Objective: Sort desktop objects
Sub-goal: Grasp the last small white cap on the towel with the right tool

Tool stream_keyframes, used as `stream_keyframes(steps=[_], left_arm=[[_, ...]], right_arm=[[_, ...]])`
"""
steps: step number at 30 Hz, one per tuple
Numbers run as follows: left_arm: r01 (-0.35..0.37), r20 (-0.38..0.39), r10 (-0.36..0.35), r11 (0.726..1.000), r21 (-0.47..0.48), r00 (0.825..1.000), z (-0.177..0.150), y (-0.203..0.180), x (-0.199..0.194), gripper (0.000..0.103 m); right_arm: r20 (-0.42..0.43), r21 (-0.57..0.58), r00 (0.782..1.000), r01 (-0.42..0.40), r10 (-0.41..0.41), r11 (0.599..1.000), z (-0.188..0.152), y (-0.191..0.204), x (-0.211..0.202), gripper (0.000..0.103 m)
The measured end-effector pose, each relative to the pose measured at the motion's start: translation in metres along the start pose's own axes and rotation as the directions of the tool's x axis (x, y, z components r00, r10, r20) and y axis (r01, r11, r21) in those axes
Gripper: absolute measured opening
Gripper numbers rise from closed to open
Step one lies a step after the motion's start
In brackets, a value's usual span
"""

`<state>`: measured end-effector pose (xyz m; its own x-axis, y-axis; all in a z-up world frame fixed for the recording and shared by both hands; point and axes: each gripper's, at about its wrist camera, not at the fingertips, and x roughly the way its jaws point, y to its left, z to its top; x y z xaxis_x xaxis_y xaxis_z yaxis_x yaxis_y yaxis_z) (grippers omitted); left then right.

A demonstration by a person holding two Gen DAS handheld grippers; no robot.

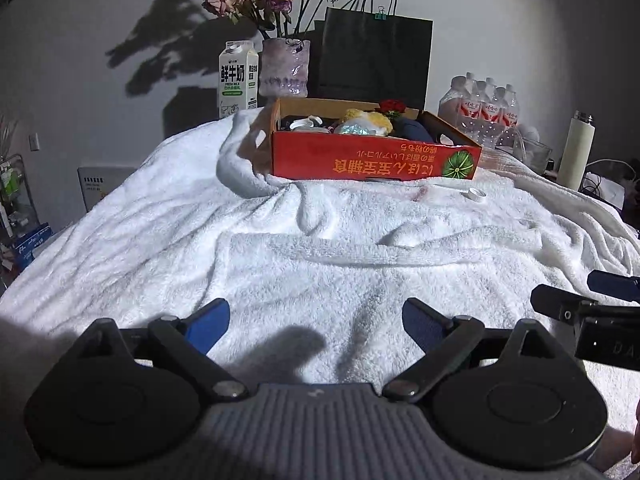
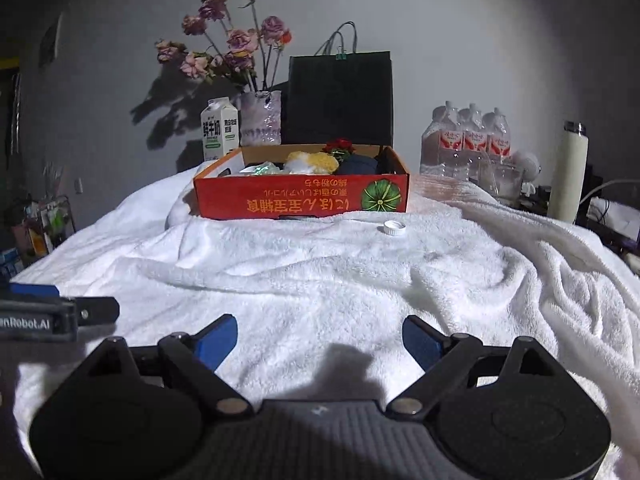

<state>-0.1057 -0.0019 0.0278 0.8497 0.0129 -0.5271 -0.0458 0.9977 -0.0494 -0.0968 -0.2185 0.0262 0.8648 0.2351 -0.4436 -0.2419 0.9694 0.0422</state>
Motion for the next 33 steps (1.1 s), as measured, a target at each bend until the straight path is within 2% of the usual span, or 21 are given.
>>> stream_keyframes(steps=[5, 9, 13, 16, 17, 19, 20, 21, 22, 23, 25, 33], left_arm=[[0.015, 0.002, -0.015, 1.000, 0.009, 1.000, 0.024, -0.001, 0.021, 0.096], [0.023, 0.021, -0.024, 0.999, 0.039, 0.999, 0.054, -0.007, 0.053, 0.096], [0.078, -0.005, -0.078, 0.996, 0.042, 0.997, 0.083, -0.016, 0.102, 0.094], [0.096, -0.044, -0.095, 0.995, 0.013, 0.994, 0.102, -0.023, 0.146, 0.090], [0.092, -0.060, -0.092, 0.996, 0.009, 0.994, 0.107, -0.024, 0.161, 0.087], [0.080, -0.095, -0.080, 0.997, 0.004, 0.992, 0.118, -0.027, 0.190, 0.070], [0.084, -0.109, -0.082, 0.996, 0.009, 0.991, 0.122, -0.028, 0.204, 0.062], [0.077, -0.129, -0.075, 0.997, 0.011, 0.989, 0.125, -0.030, 0.218, 0.039], [0.059, -0.157, -0.056, 0.998, 0.011, 0.986, 0.125, -0.030, 0.230, 0.021], [0.050, -0.187, -0.049, 0.999, 0.000, 0.981, 0.125, -0.029, 0.240, 0.014], [0.043, -0.165, -0.043, 0.999, -0.005, 0.985, 0.125, -0.028, 0.244, 0.003], [0.043, -0.142, -0.044, 0.999, -0.005, 0.989, 0.128, -0.027, 0.220, 0.002]], right_arm=[[-0.033, 0.067, 0.999, -0.012, 0.014, 0.998, 0.019, -0.017, 0.021, 0.089], [-0.034, 0.081, 0.999, 0.023, -0.021, 0.996, 0.048, -0.035, 0.056, 0.088], [-0.055, 0.066, 0.998, 0.045, -0.042, 0.997, 0.076, -0.053, 0.114, 0.085], [-0.132, 0.092, 0.990, 0.055, -0.042, 0.994, 0.090, -0.068, 0.166, 0.080], [-0.148, 0.096, 0.988, 0.059, -0.044, 0.994, 0.093, -0.072, 0.181, 0.079], [-0.182, 0.079, 0.981, 0.089, -0.073, 0.993, 0.099, -0.079, 0.209, 0.074], [-0.211, 0.077, 0.974, 0.101, -0.083, 0.992, 0.101, -0.083, 0.222, 0.062], [-0.238, 0.086, 0.969, 0.094, -0.071, 0.992, 0.102, -0.086, 0.233, 0.052], [-0.226, 0.074, 0.971, 0.095, -0.077, 0.993, 0.104, -0.086, 0.237, 0.045], [-0.223, 0.061, 0.972, 0.092, -0.076, 0.994, 0.106, -0.084, 0.241, 0.028], [-0.220, 0.041, 0.974, 0.068, -0.057, 0.997, 0.107, -0.077, 0.243, 0.027], [-0.143, -0.006, 0.989, -0.052, 0.050, 0.999, 0.117, -0.040, 0.216, 0.027]])
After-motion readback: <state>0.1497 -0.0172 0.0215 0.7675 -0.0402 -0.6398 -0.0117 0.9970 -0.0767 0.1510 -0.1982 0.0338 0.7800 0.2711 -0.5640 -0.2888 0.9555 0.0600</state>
